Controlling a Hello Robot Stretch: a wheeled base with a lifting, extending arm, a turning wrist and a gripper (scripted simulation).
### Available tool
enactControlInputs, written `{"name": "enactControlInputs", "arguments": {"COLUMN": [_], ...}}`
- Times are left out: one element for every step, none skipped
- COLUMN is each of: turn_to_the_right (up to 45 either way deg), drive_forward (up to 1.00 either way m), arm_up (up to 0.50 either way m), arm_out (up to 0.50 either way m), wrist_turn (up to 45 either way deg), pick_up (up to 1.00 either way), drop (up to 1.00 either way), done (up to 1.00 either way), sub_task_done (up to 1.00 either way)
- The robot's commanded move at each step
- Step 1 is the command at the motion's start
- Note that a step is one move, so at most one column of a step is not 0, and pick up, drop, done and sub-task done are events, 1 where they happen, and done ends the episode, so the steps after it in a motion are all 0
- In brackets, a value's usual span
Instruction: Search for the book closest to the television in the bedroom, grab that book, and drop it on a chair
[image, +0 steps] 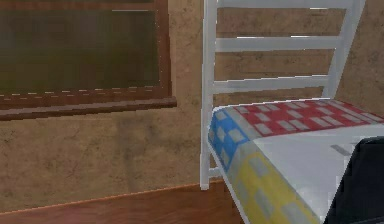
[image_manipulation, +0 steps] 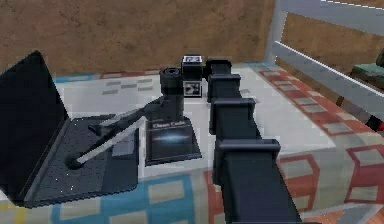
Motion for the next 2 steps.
{"name": "enactControlInputs", "arguments": {"turn_to_the_right": [0.0, 0.0], "drive_forward": [0.00, 0.00], "arm_up": [0.00, 0.00], "arm_out": [0.00, 0.00], "wrist_turn": [45.0, 3.0], "pick_up": [0.00, 0.00], "drop": [0.00, 0.00], "done": [0.00, 0.00], "sub_task_done": [0.00, 0.00]}}
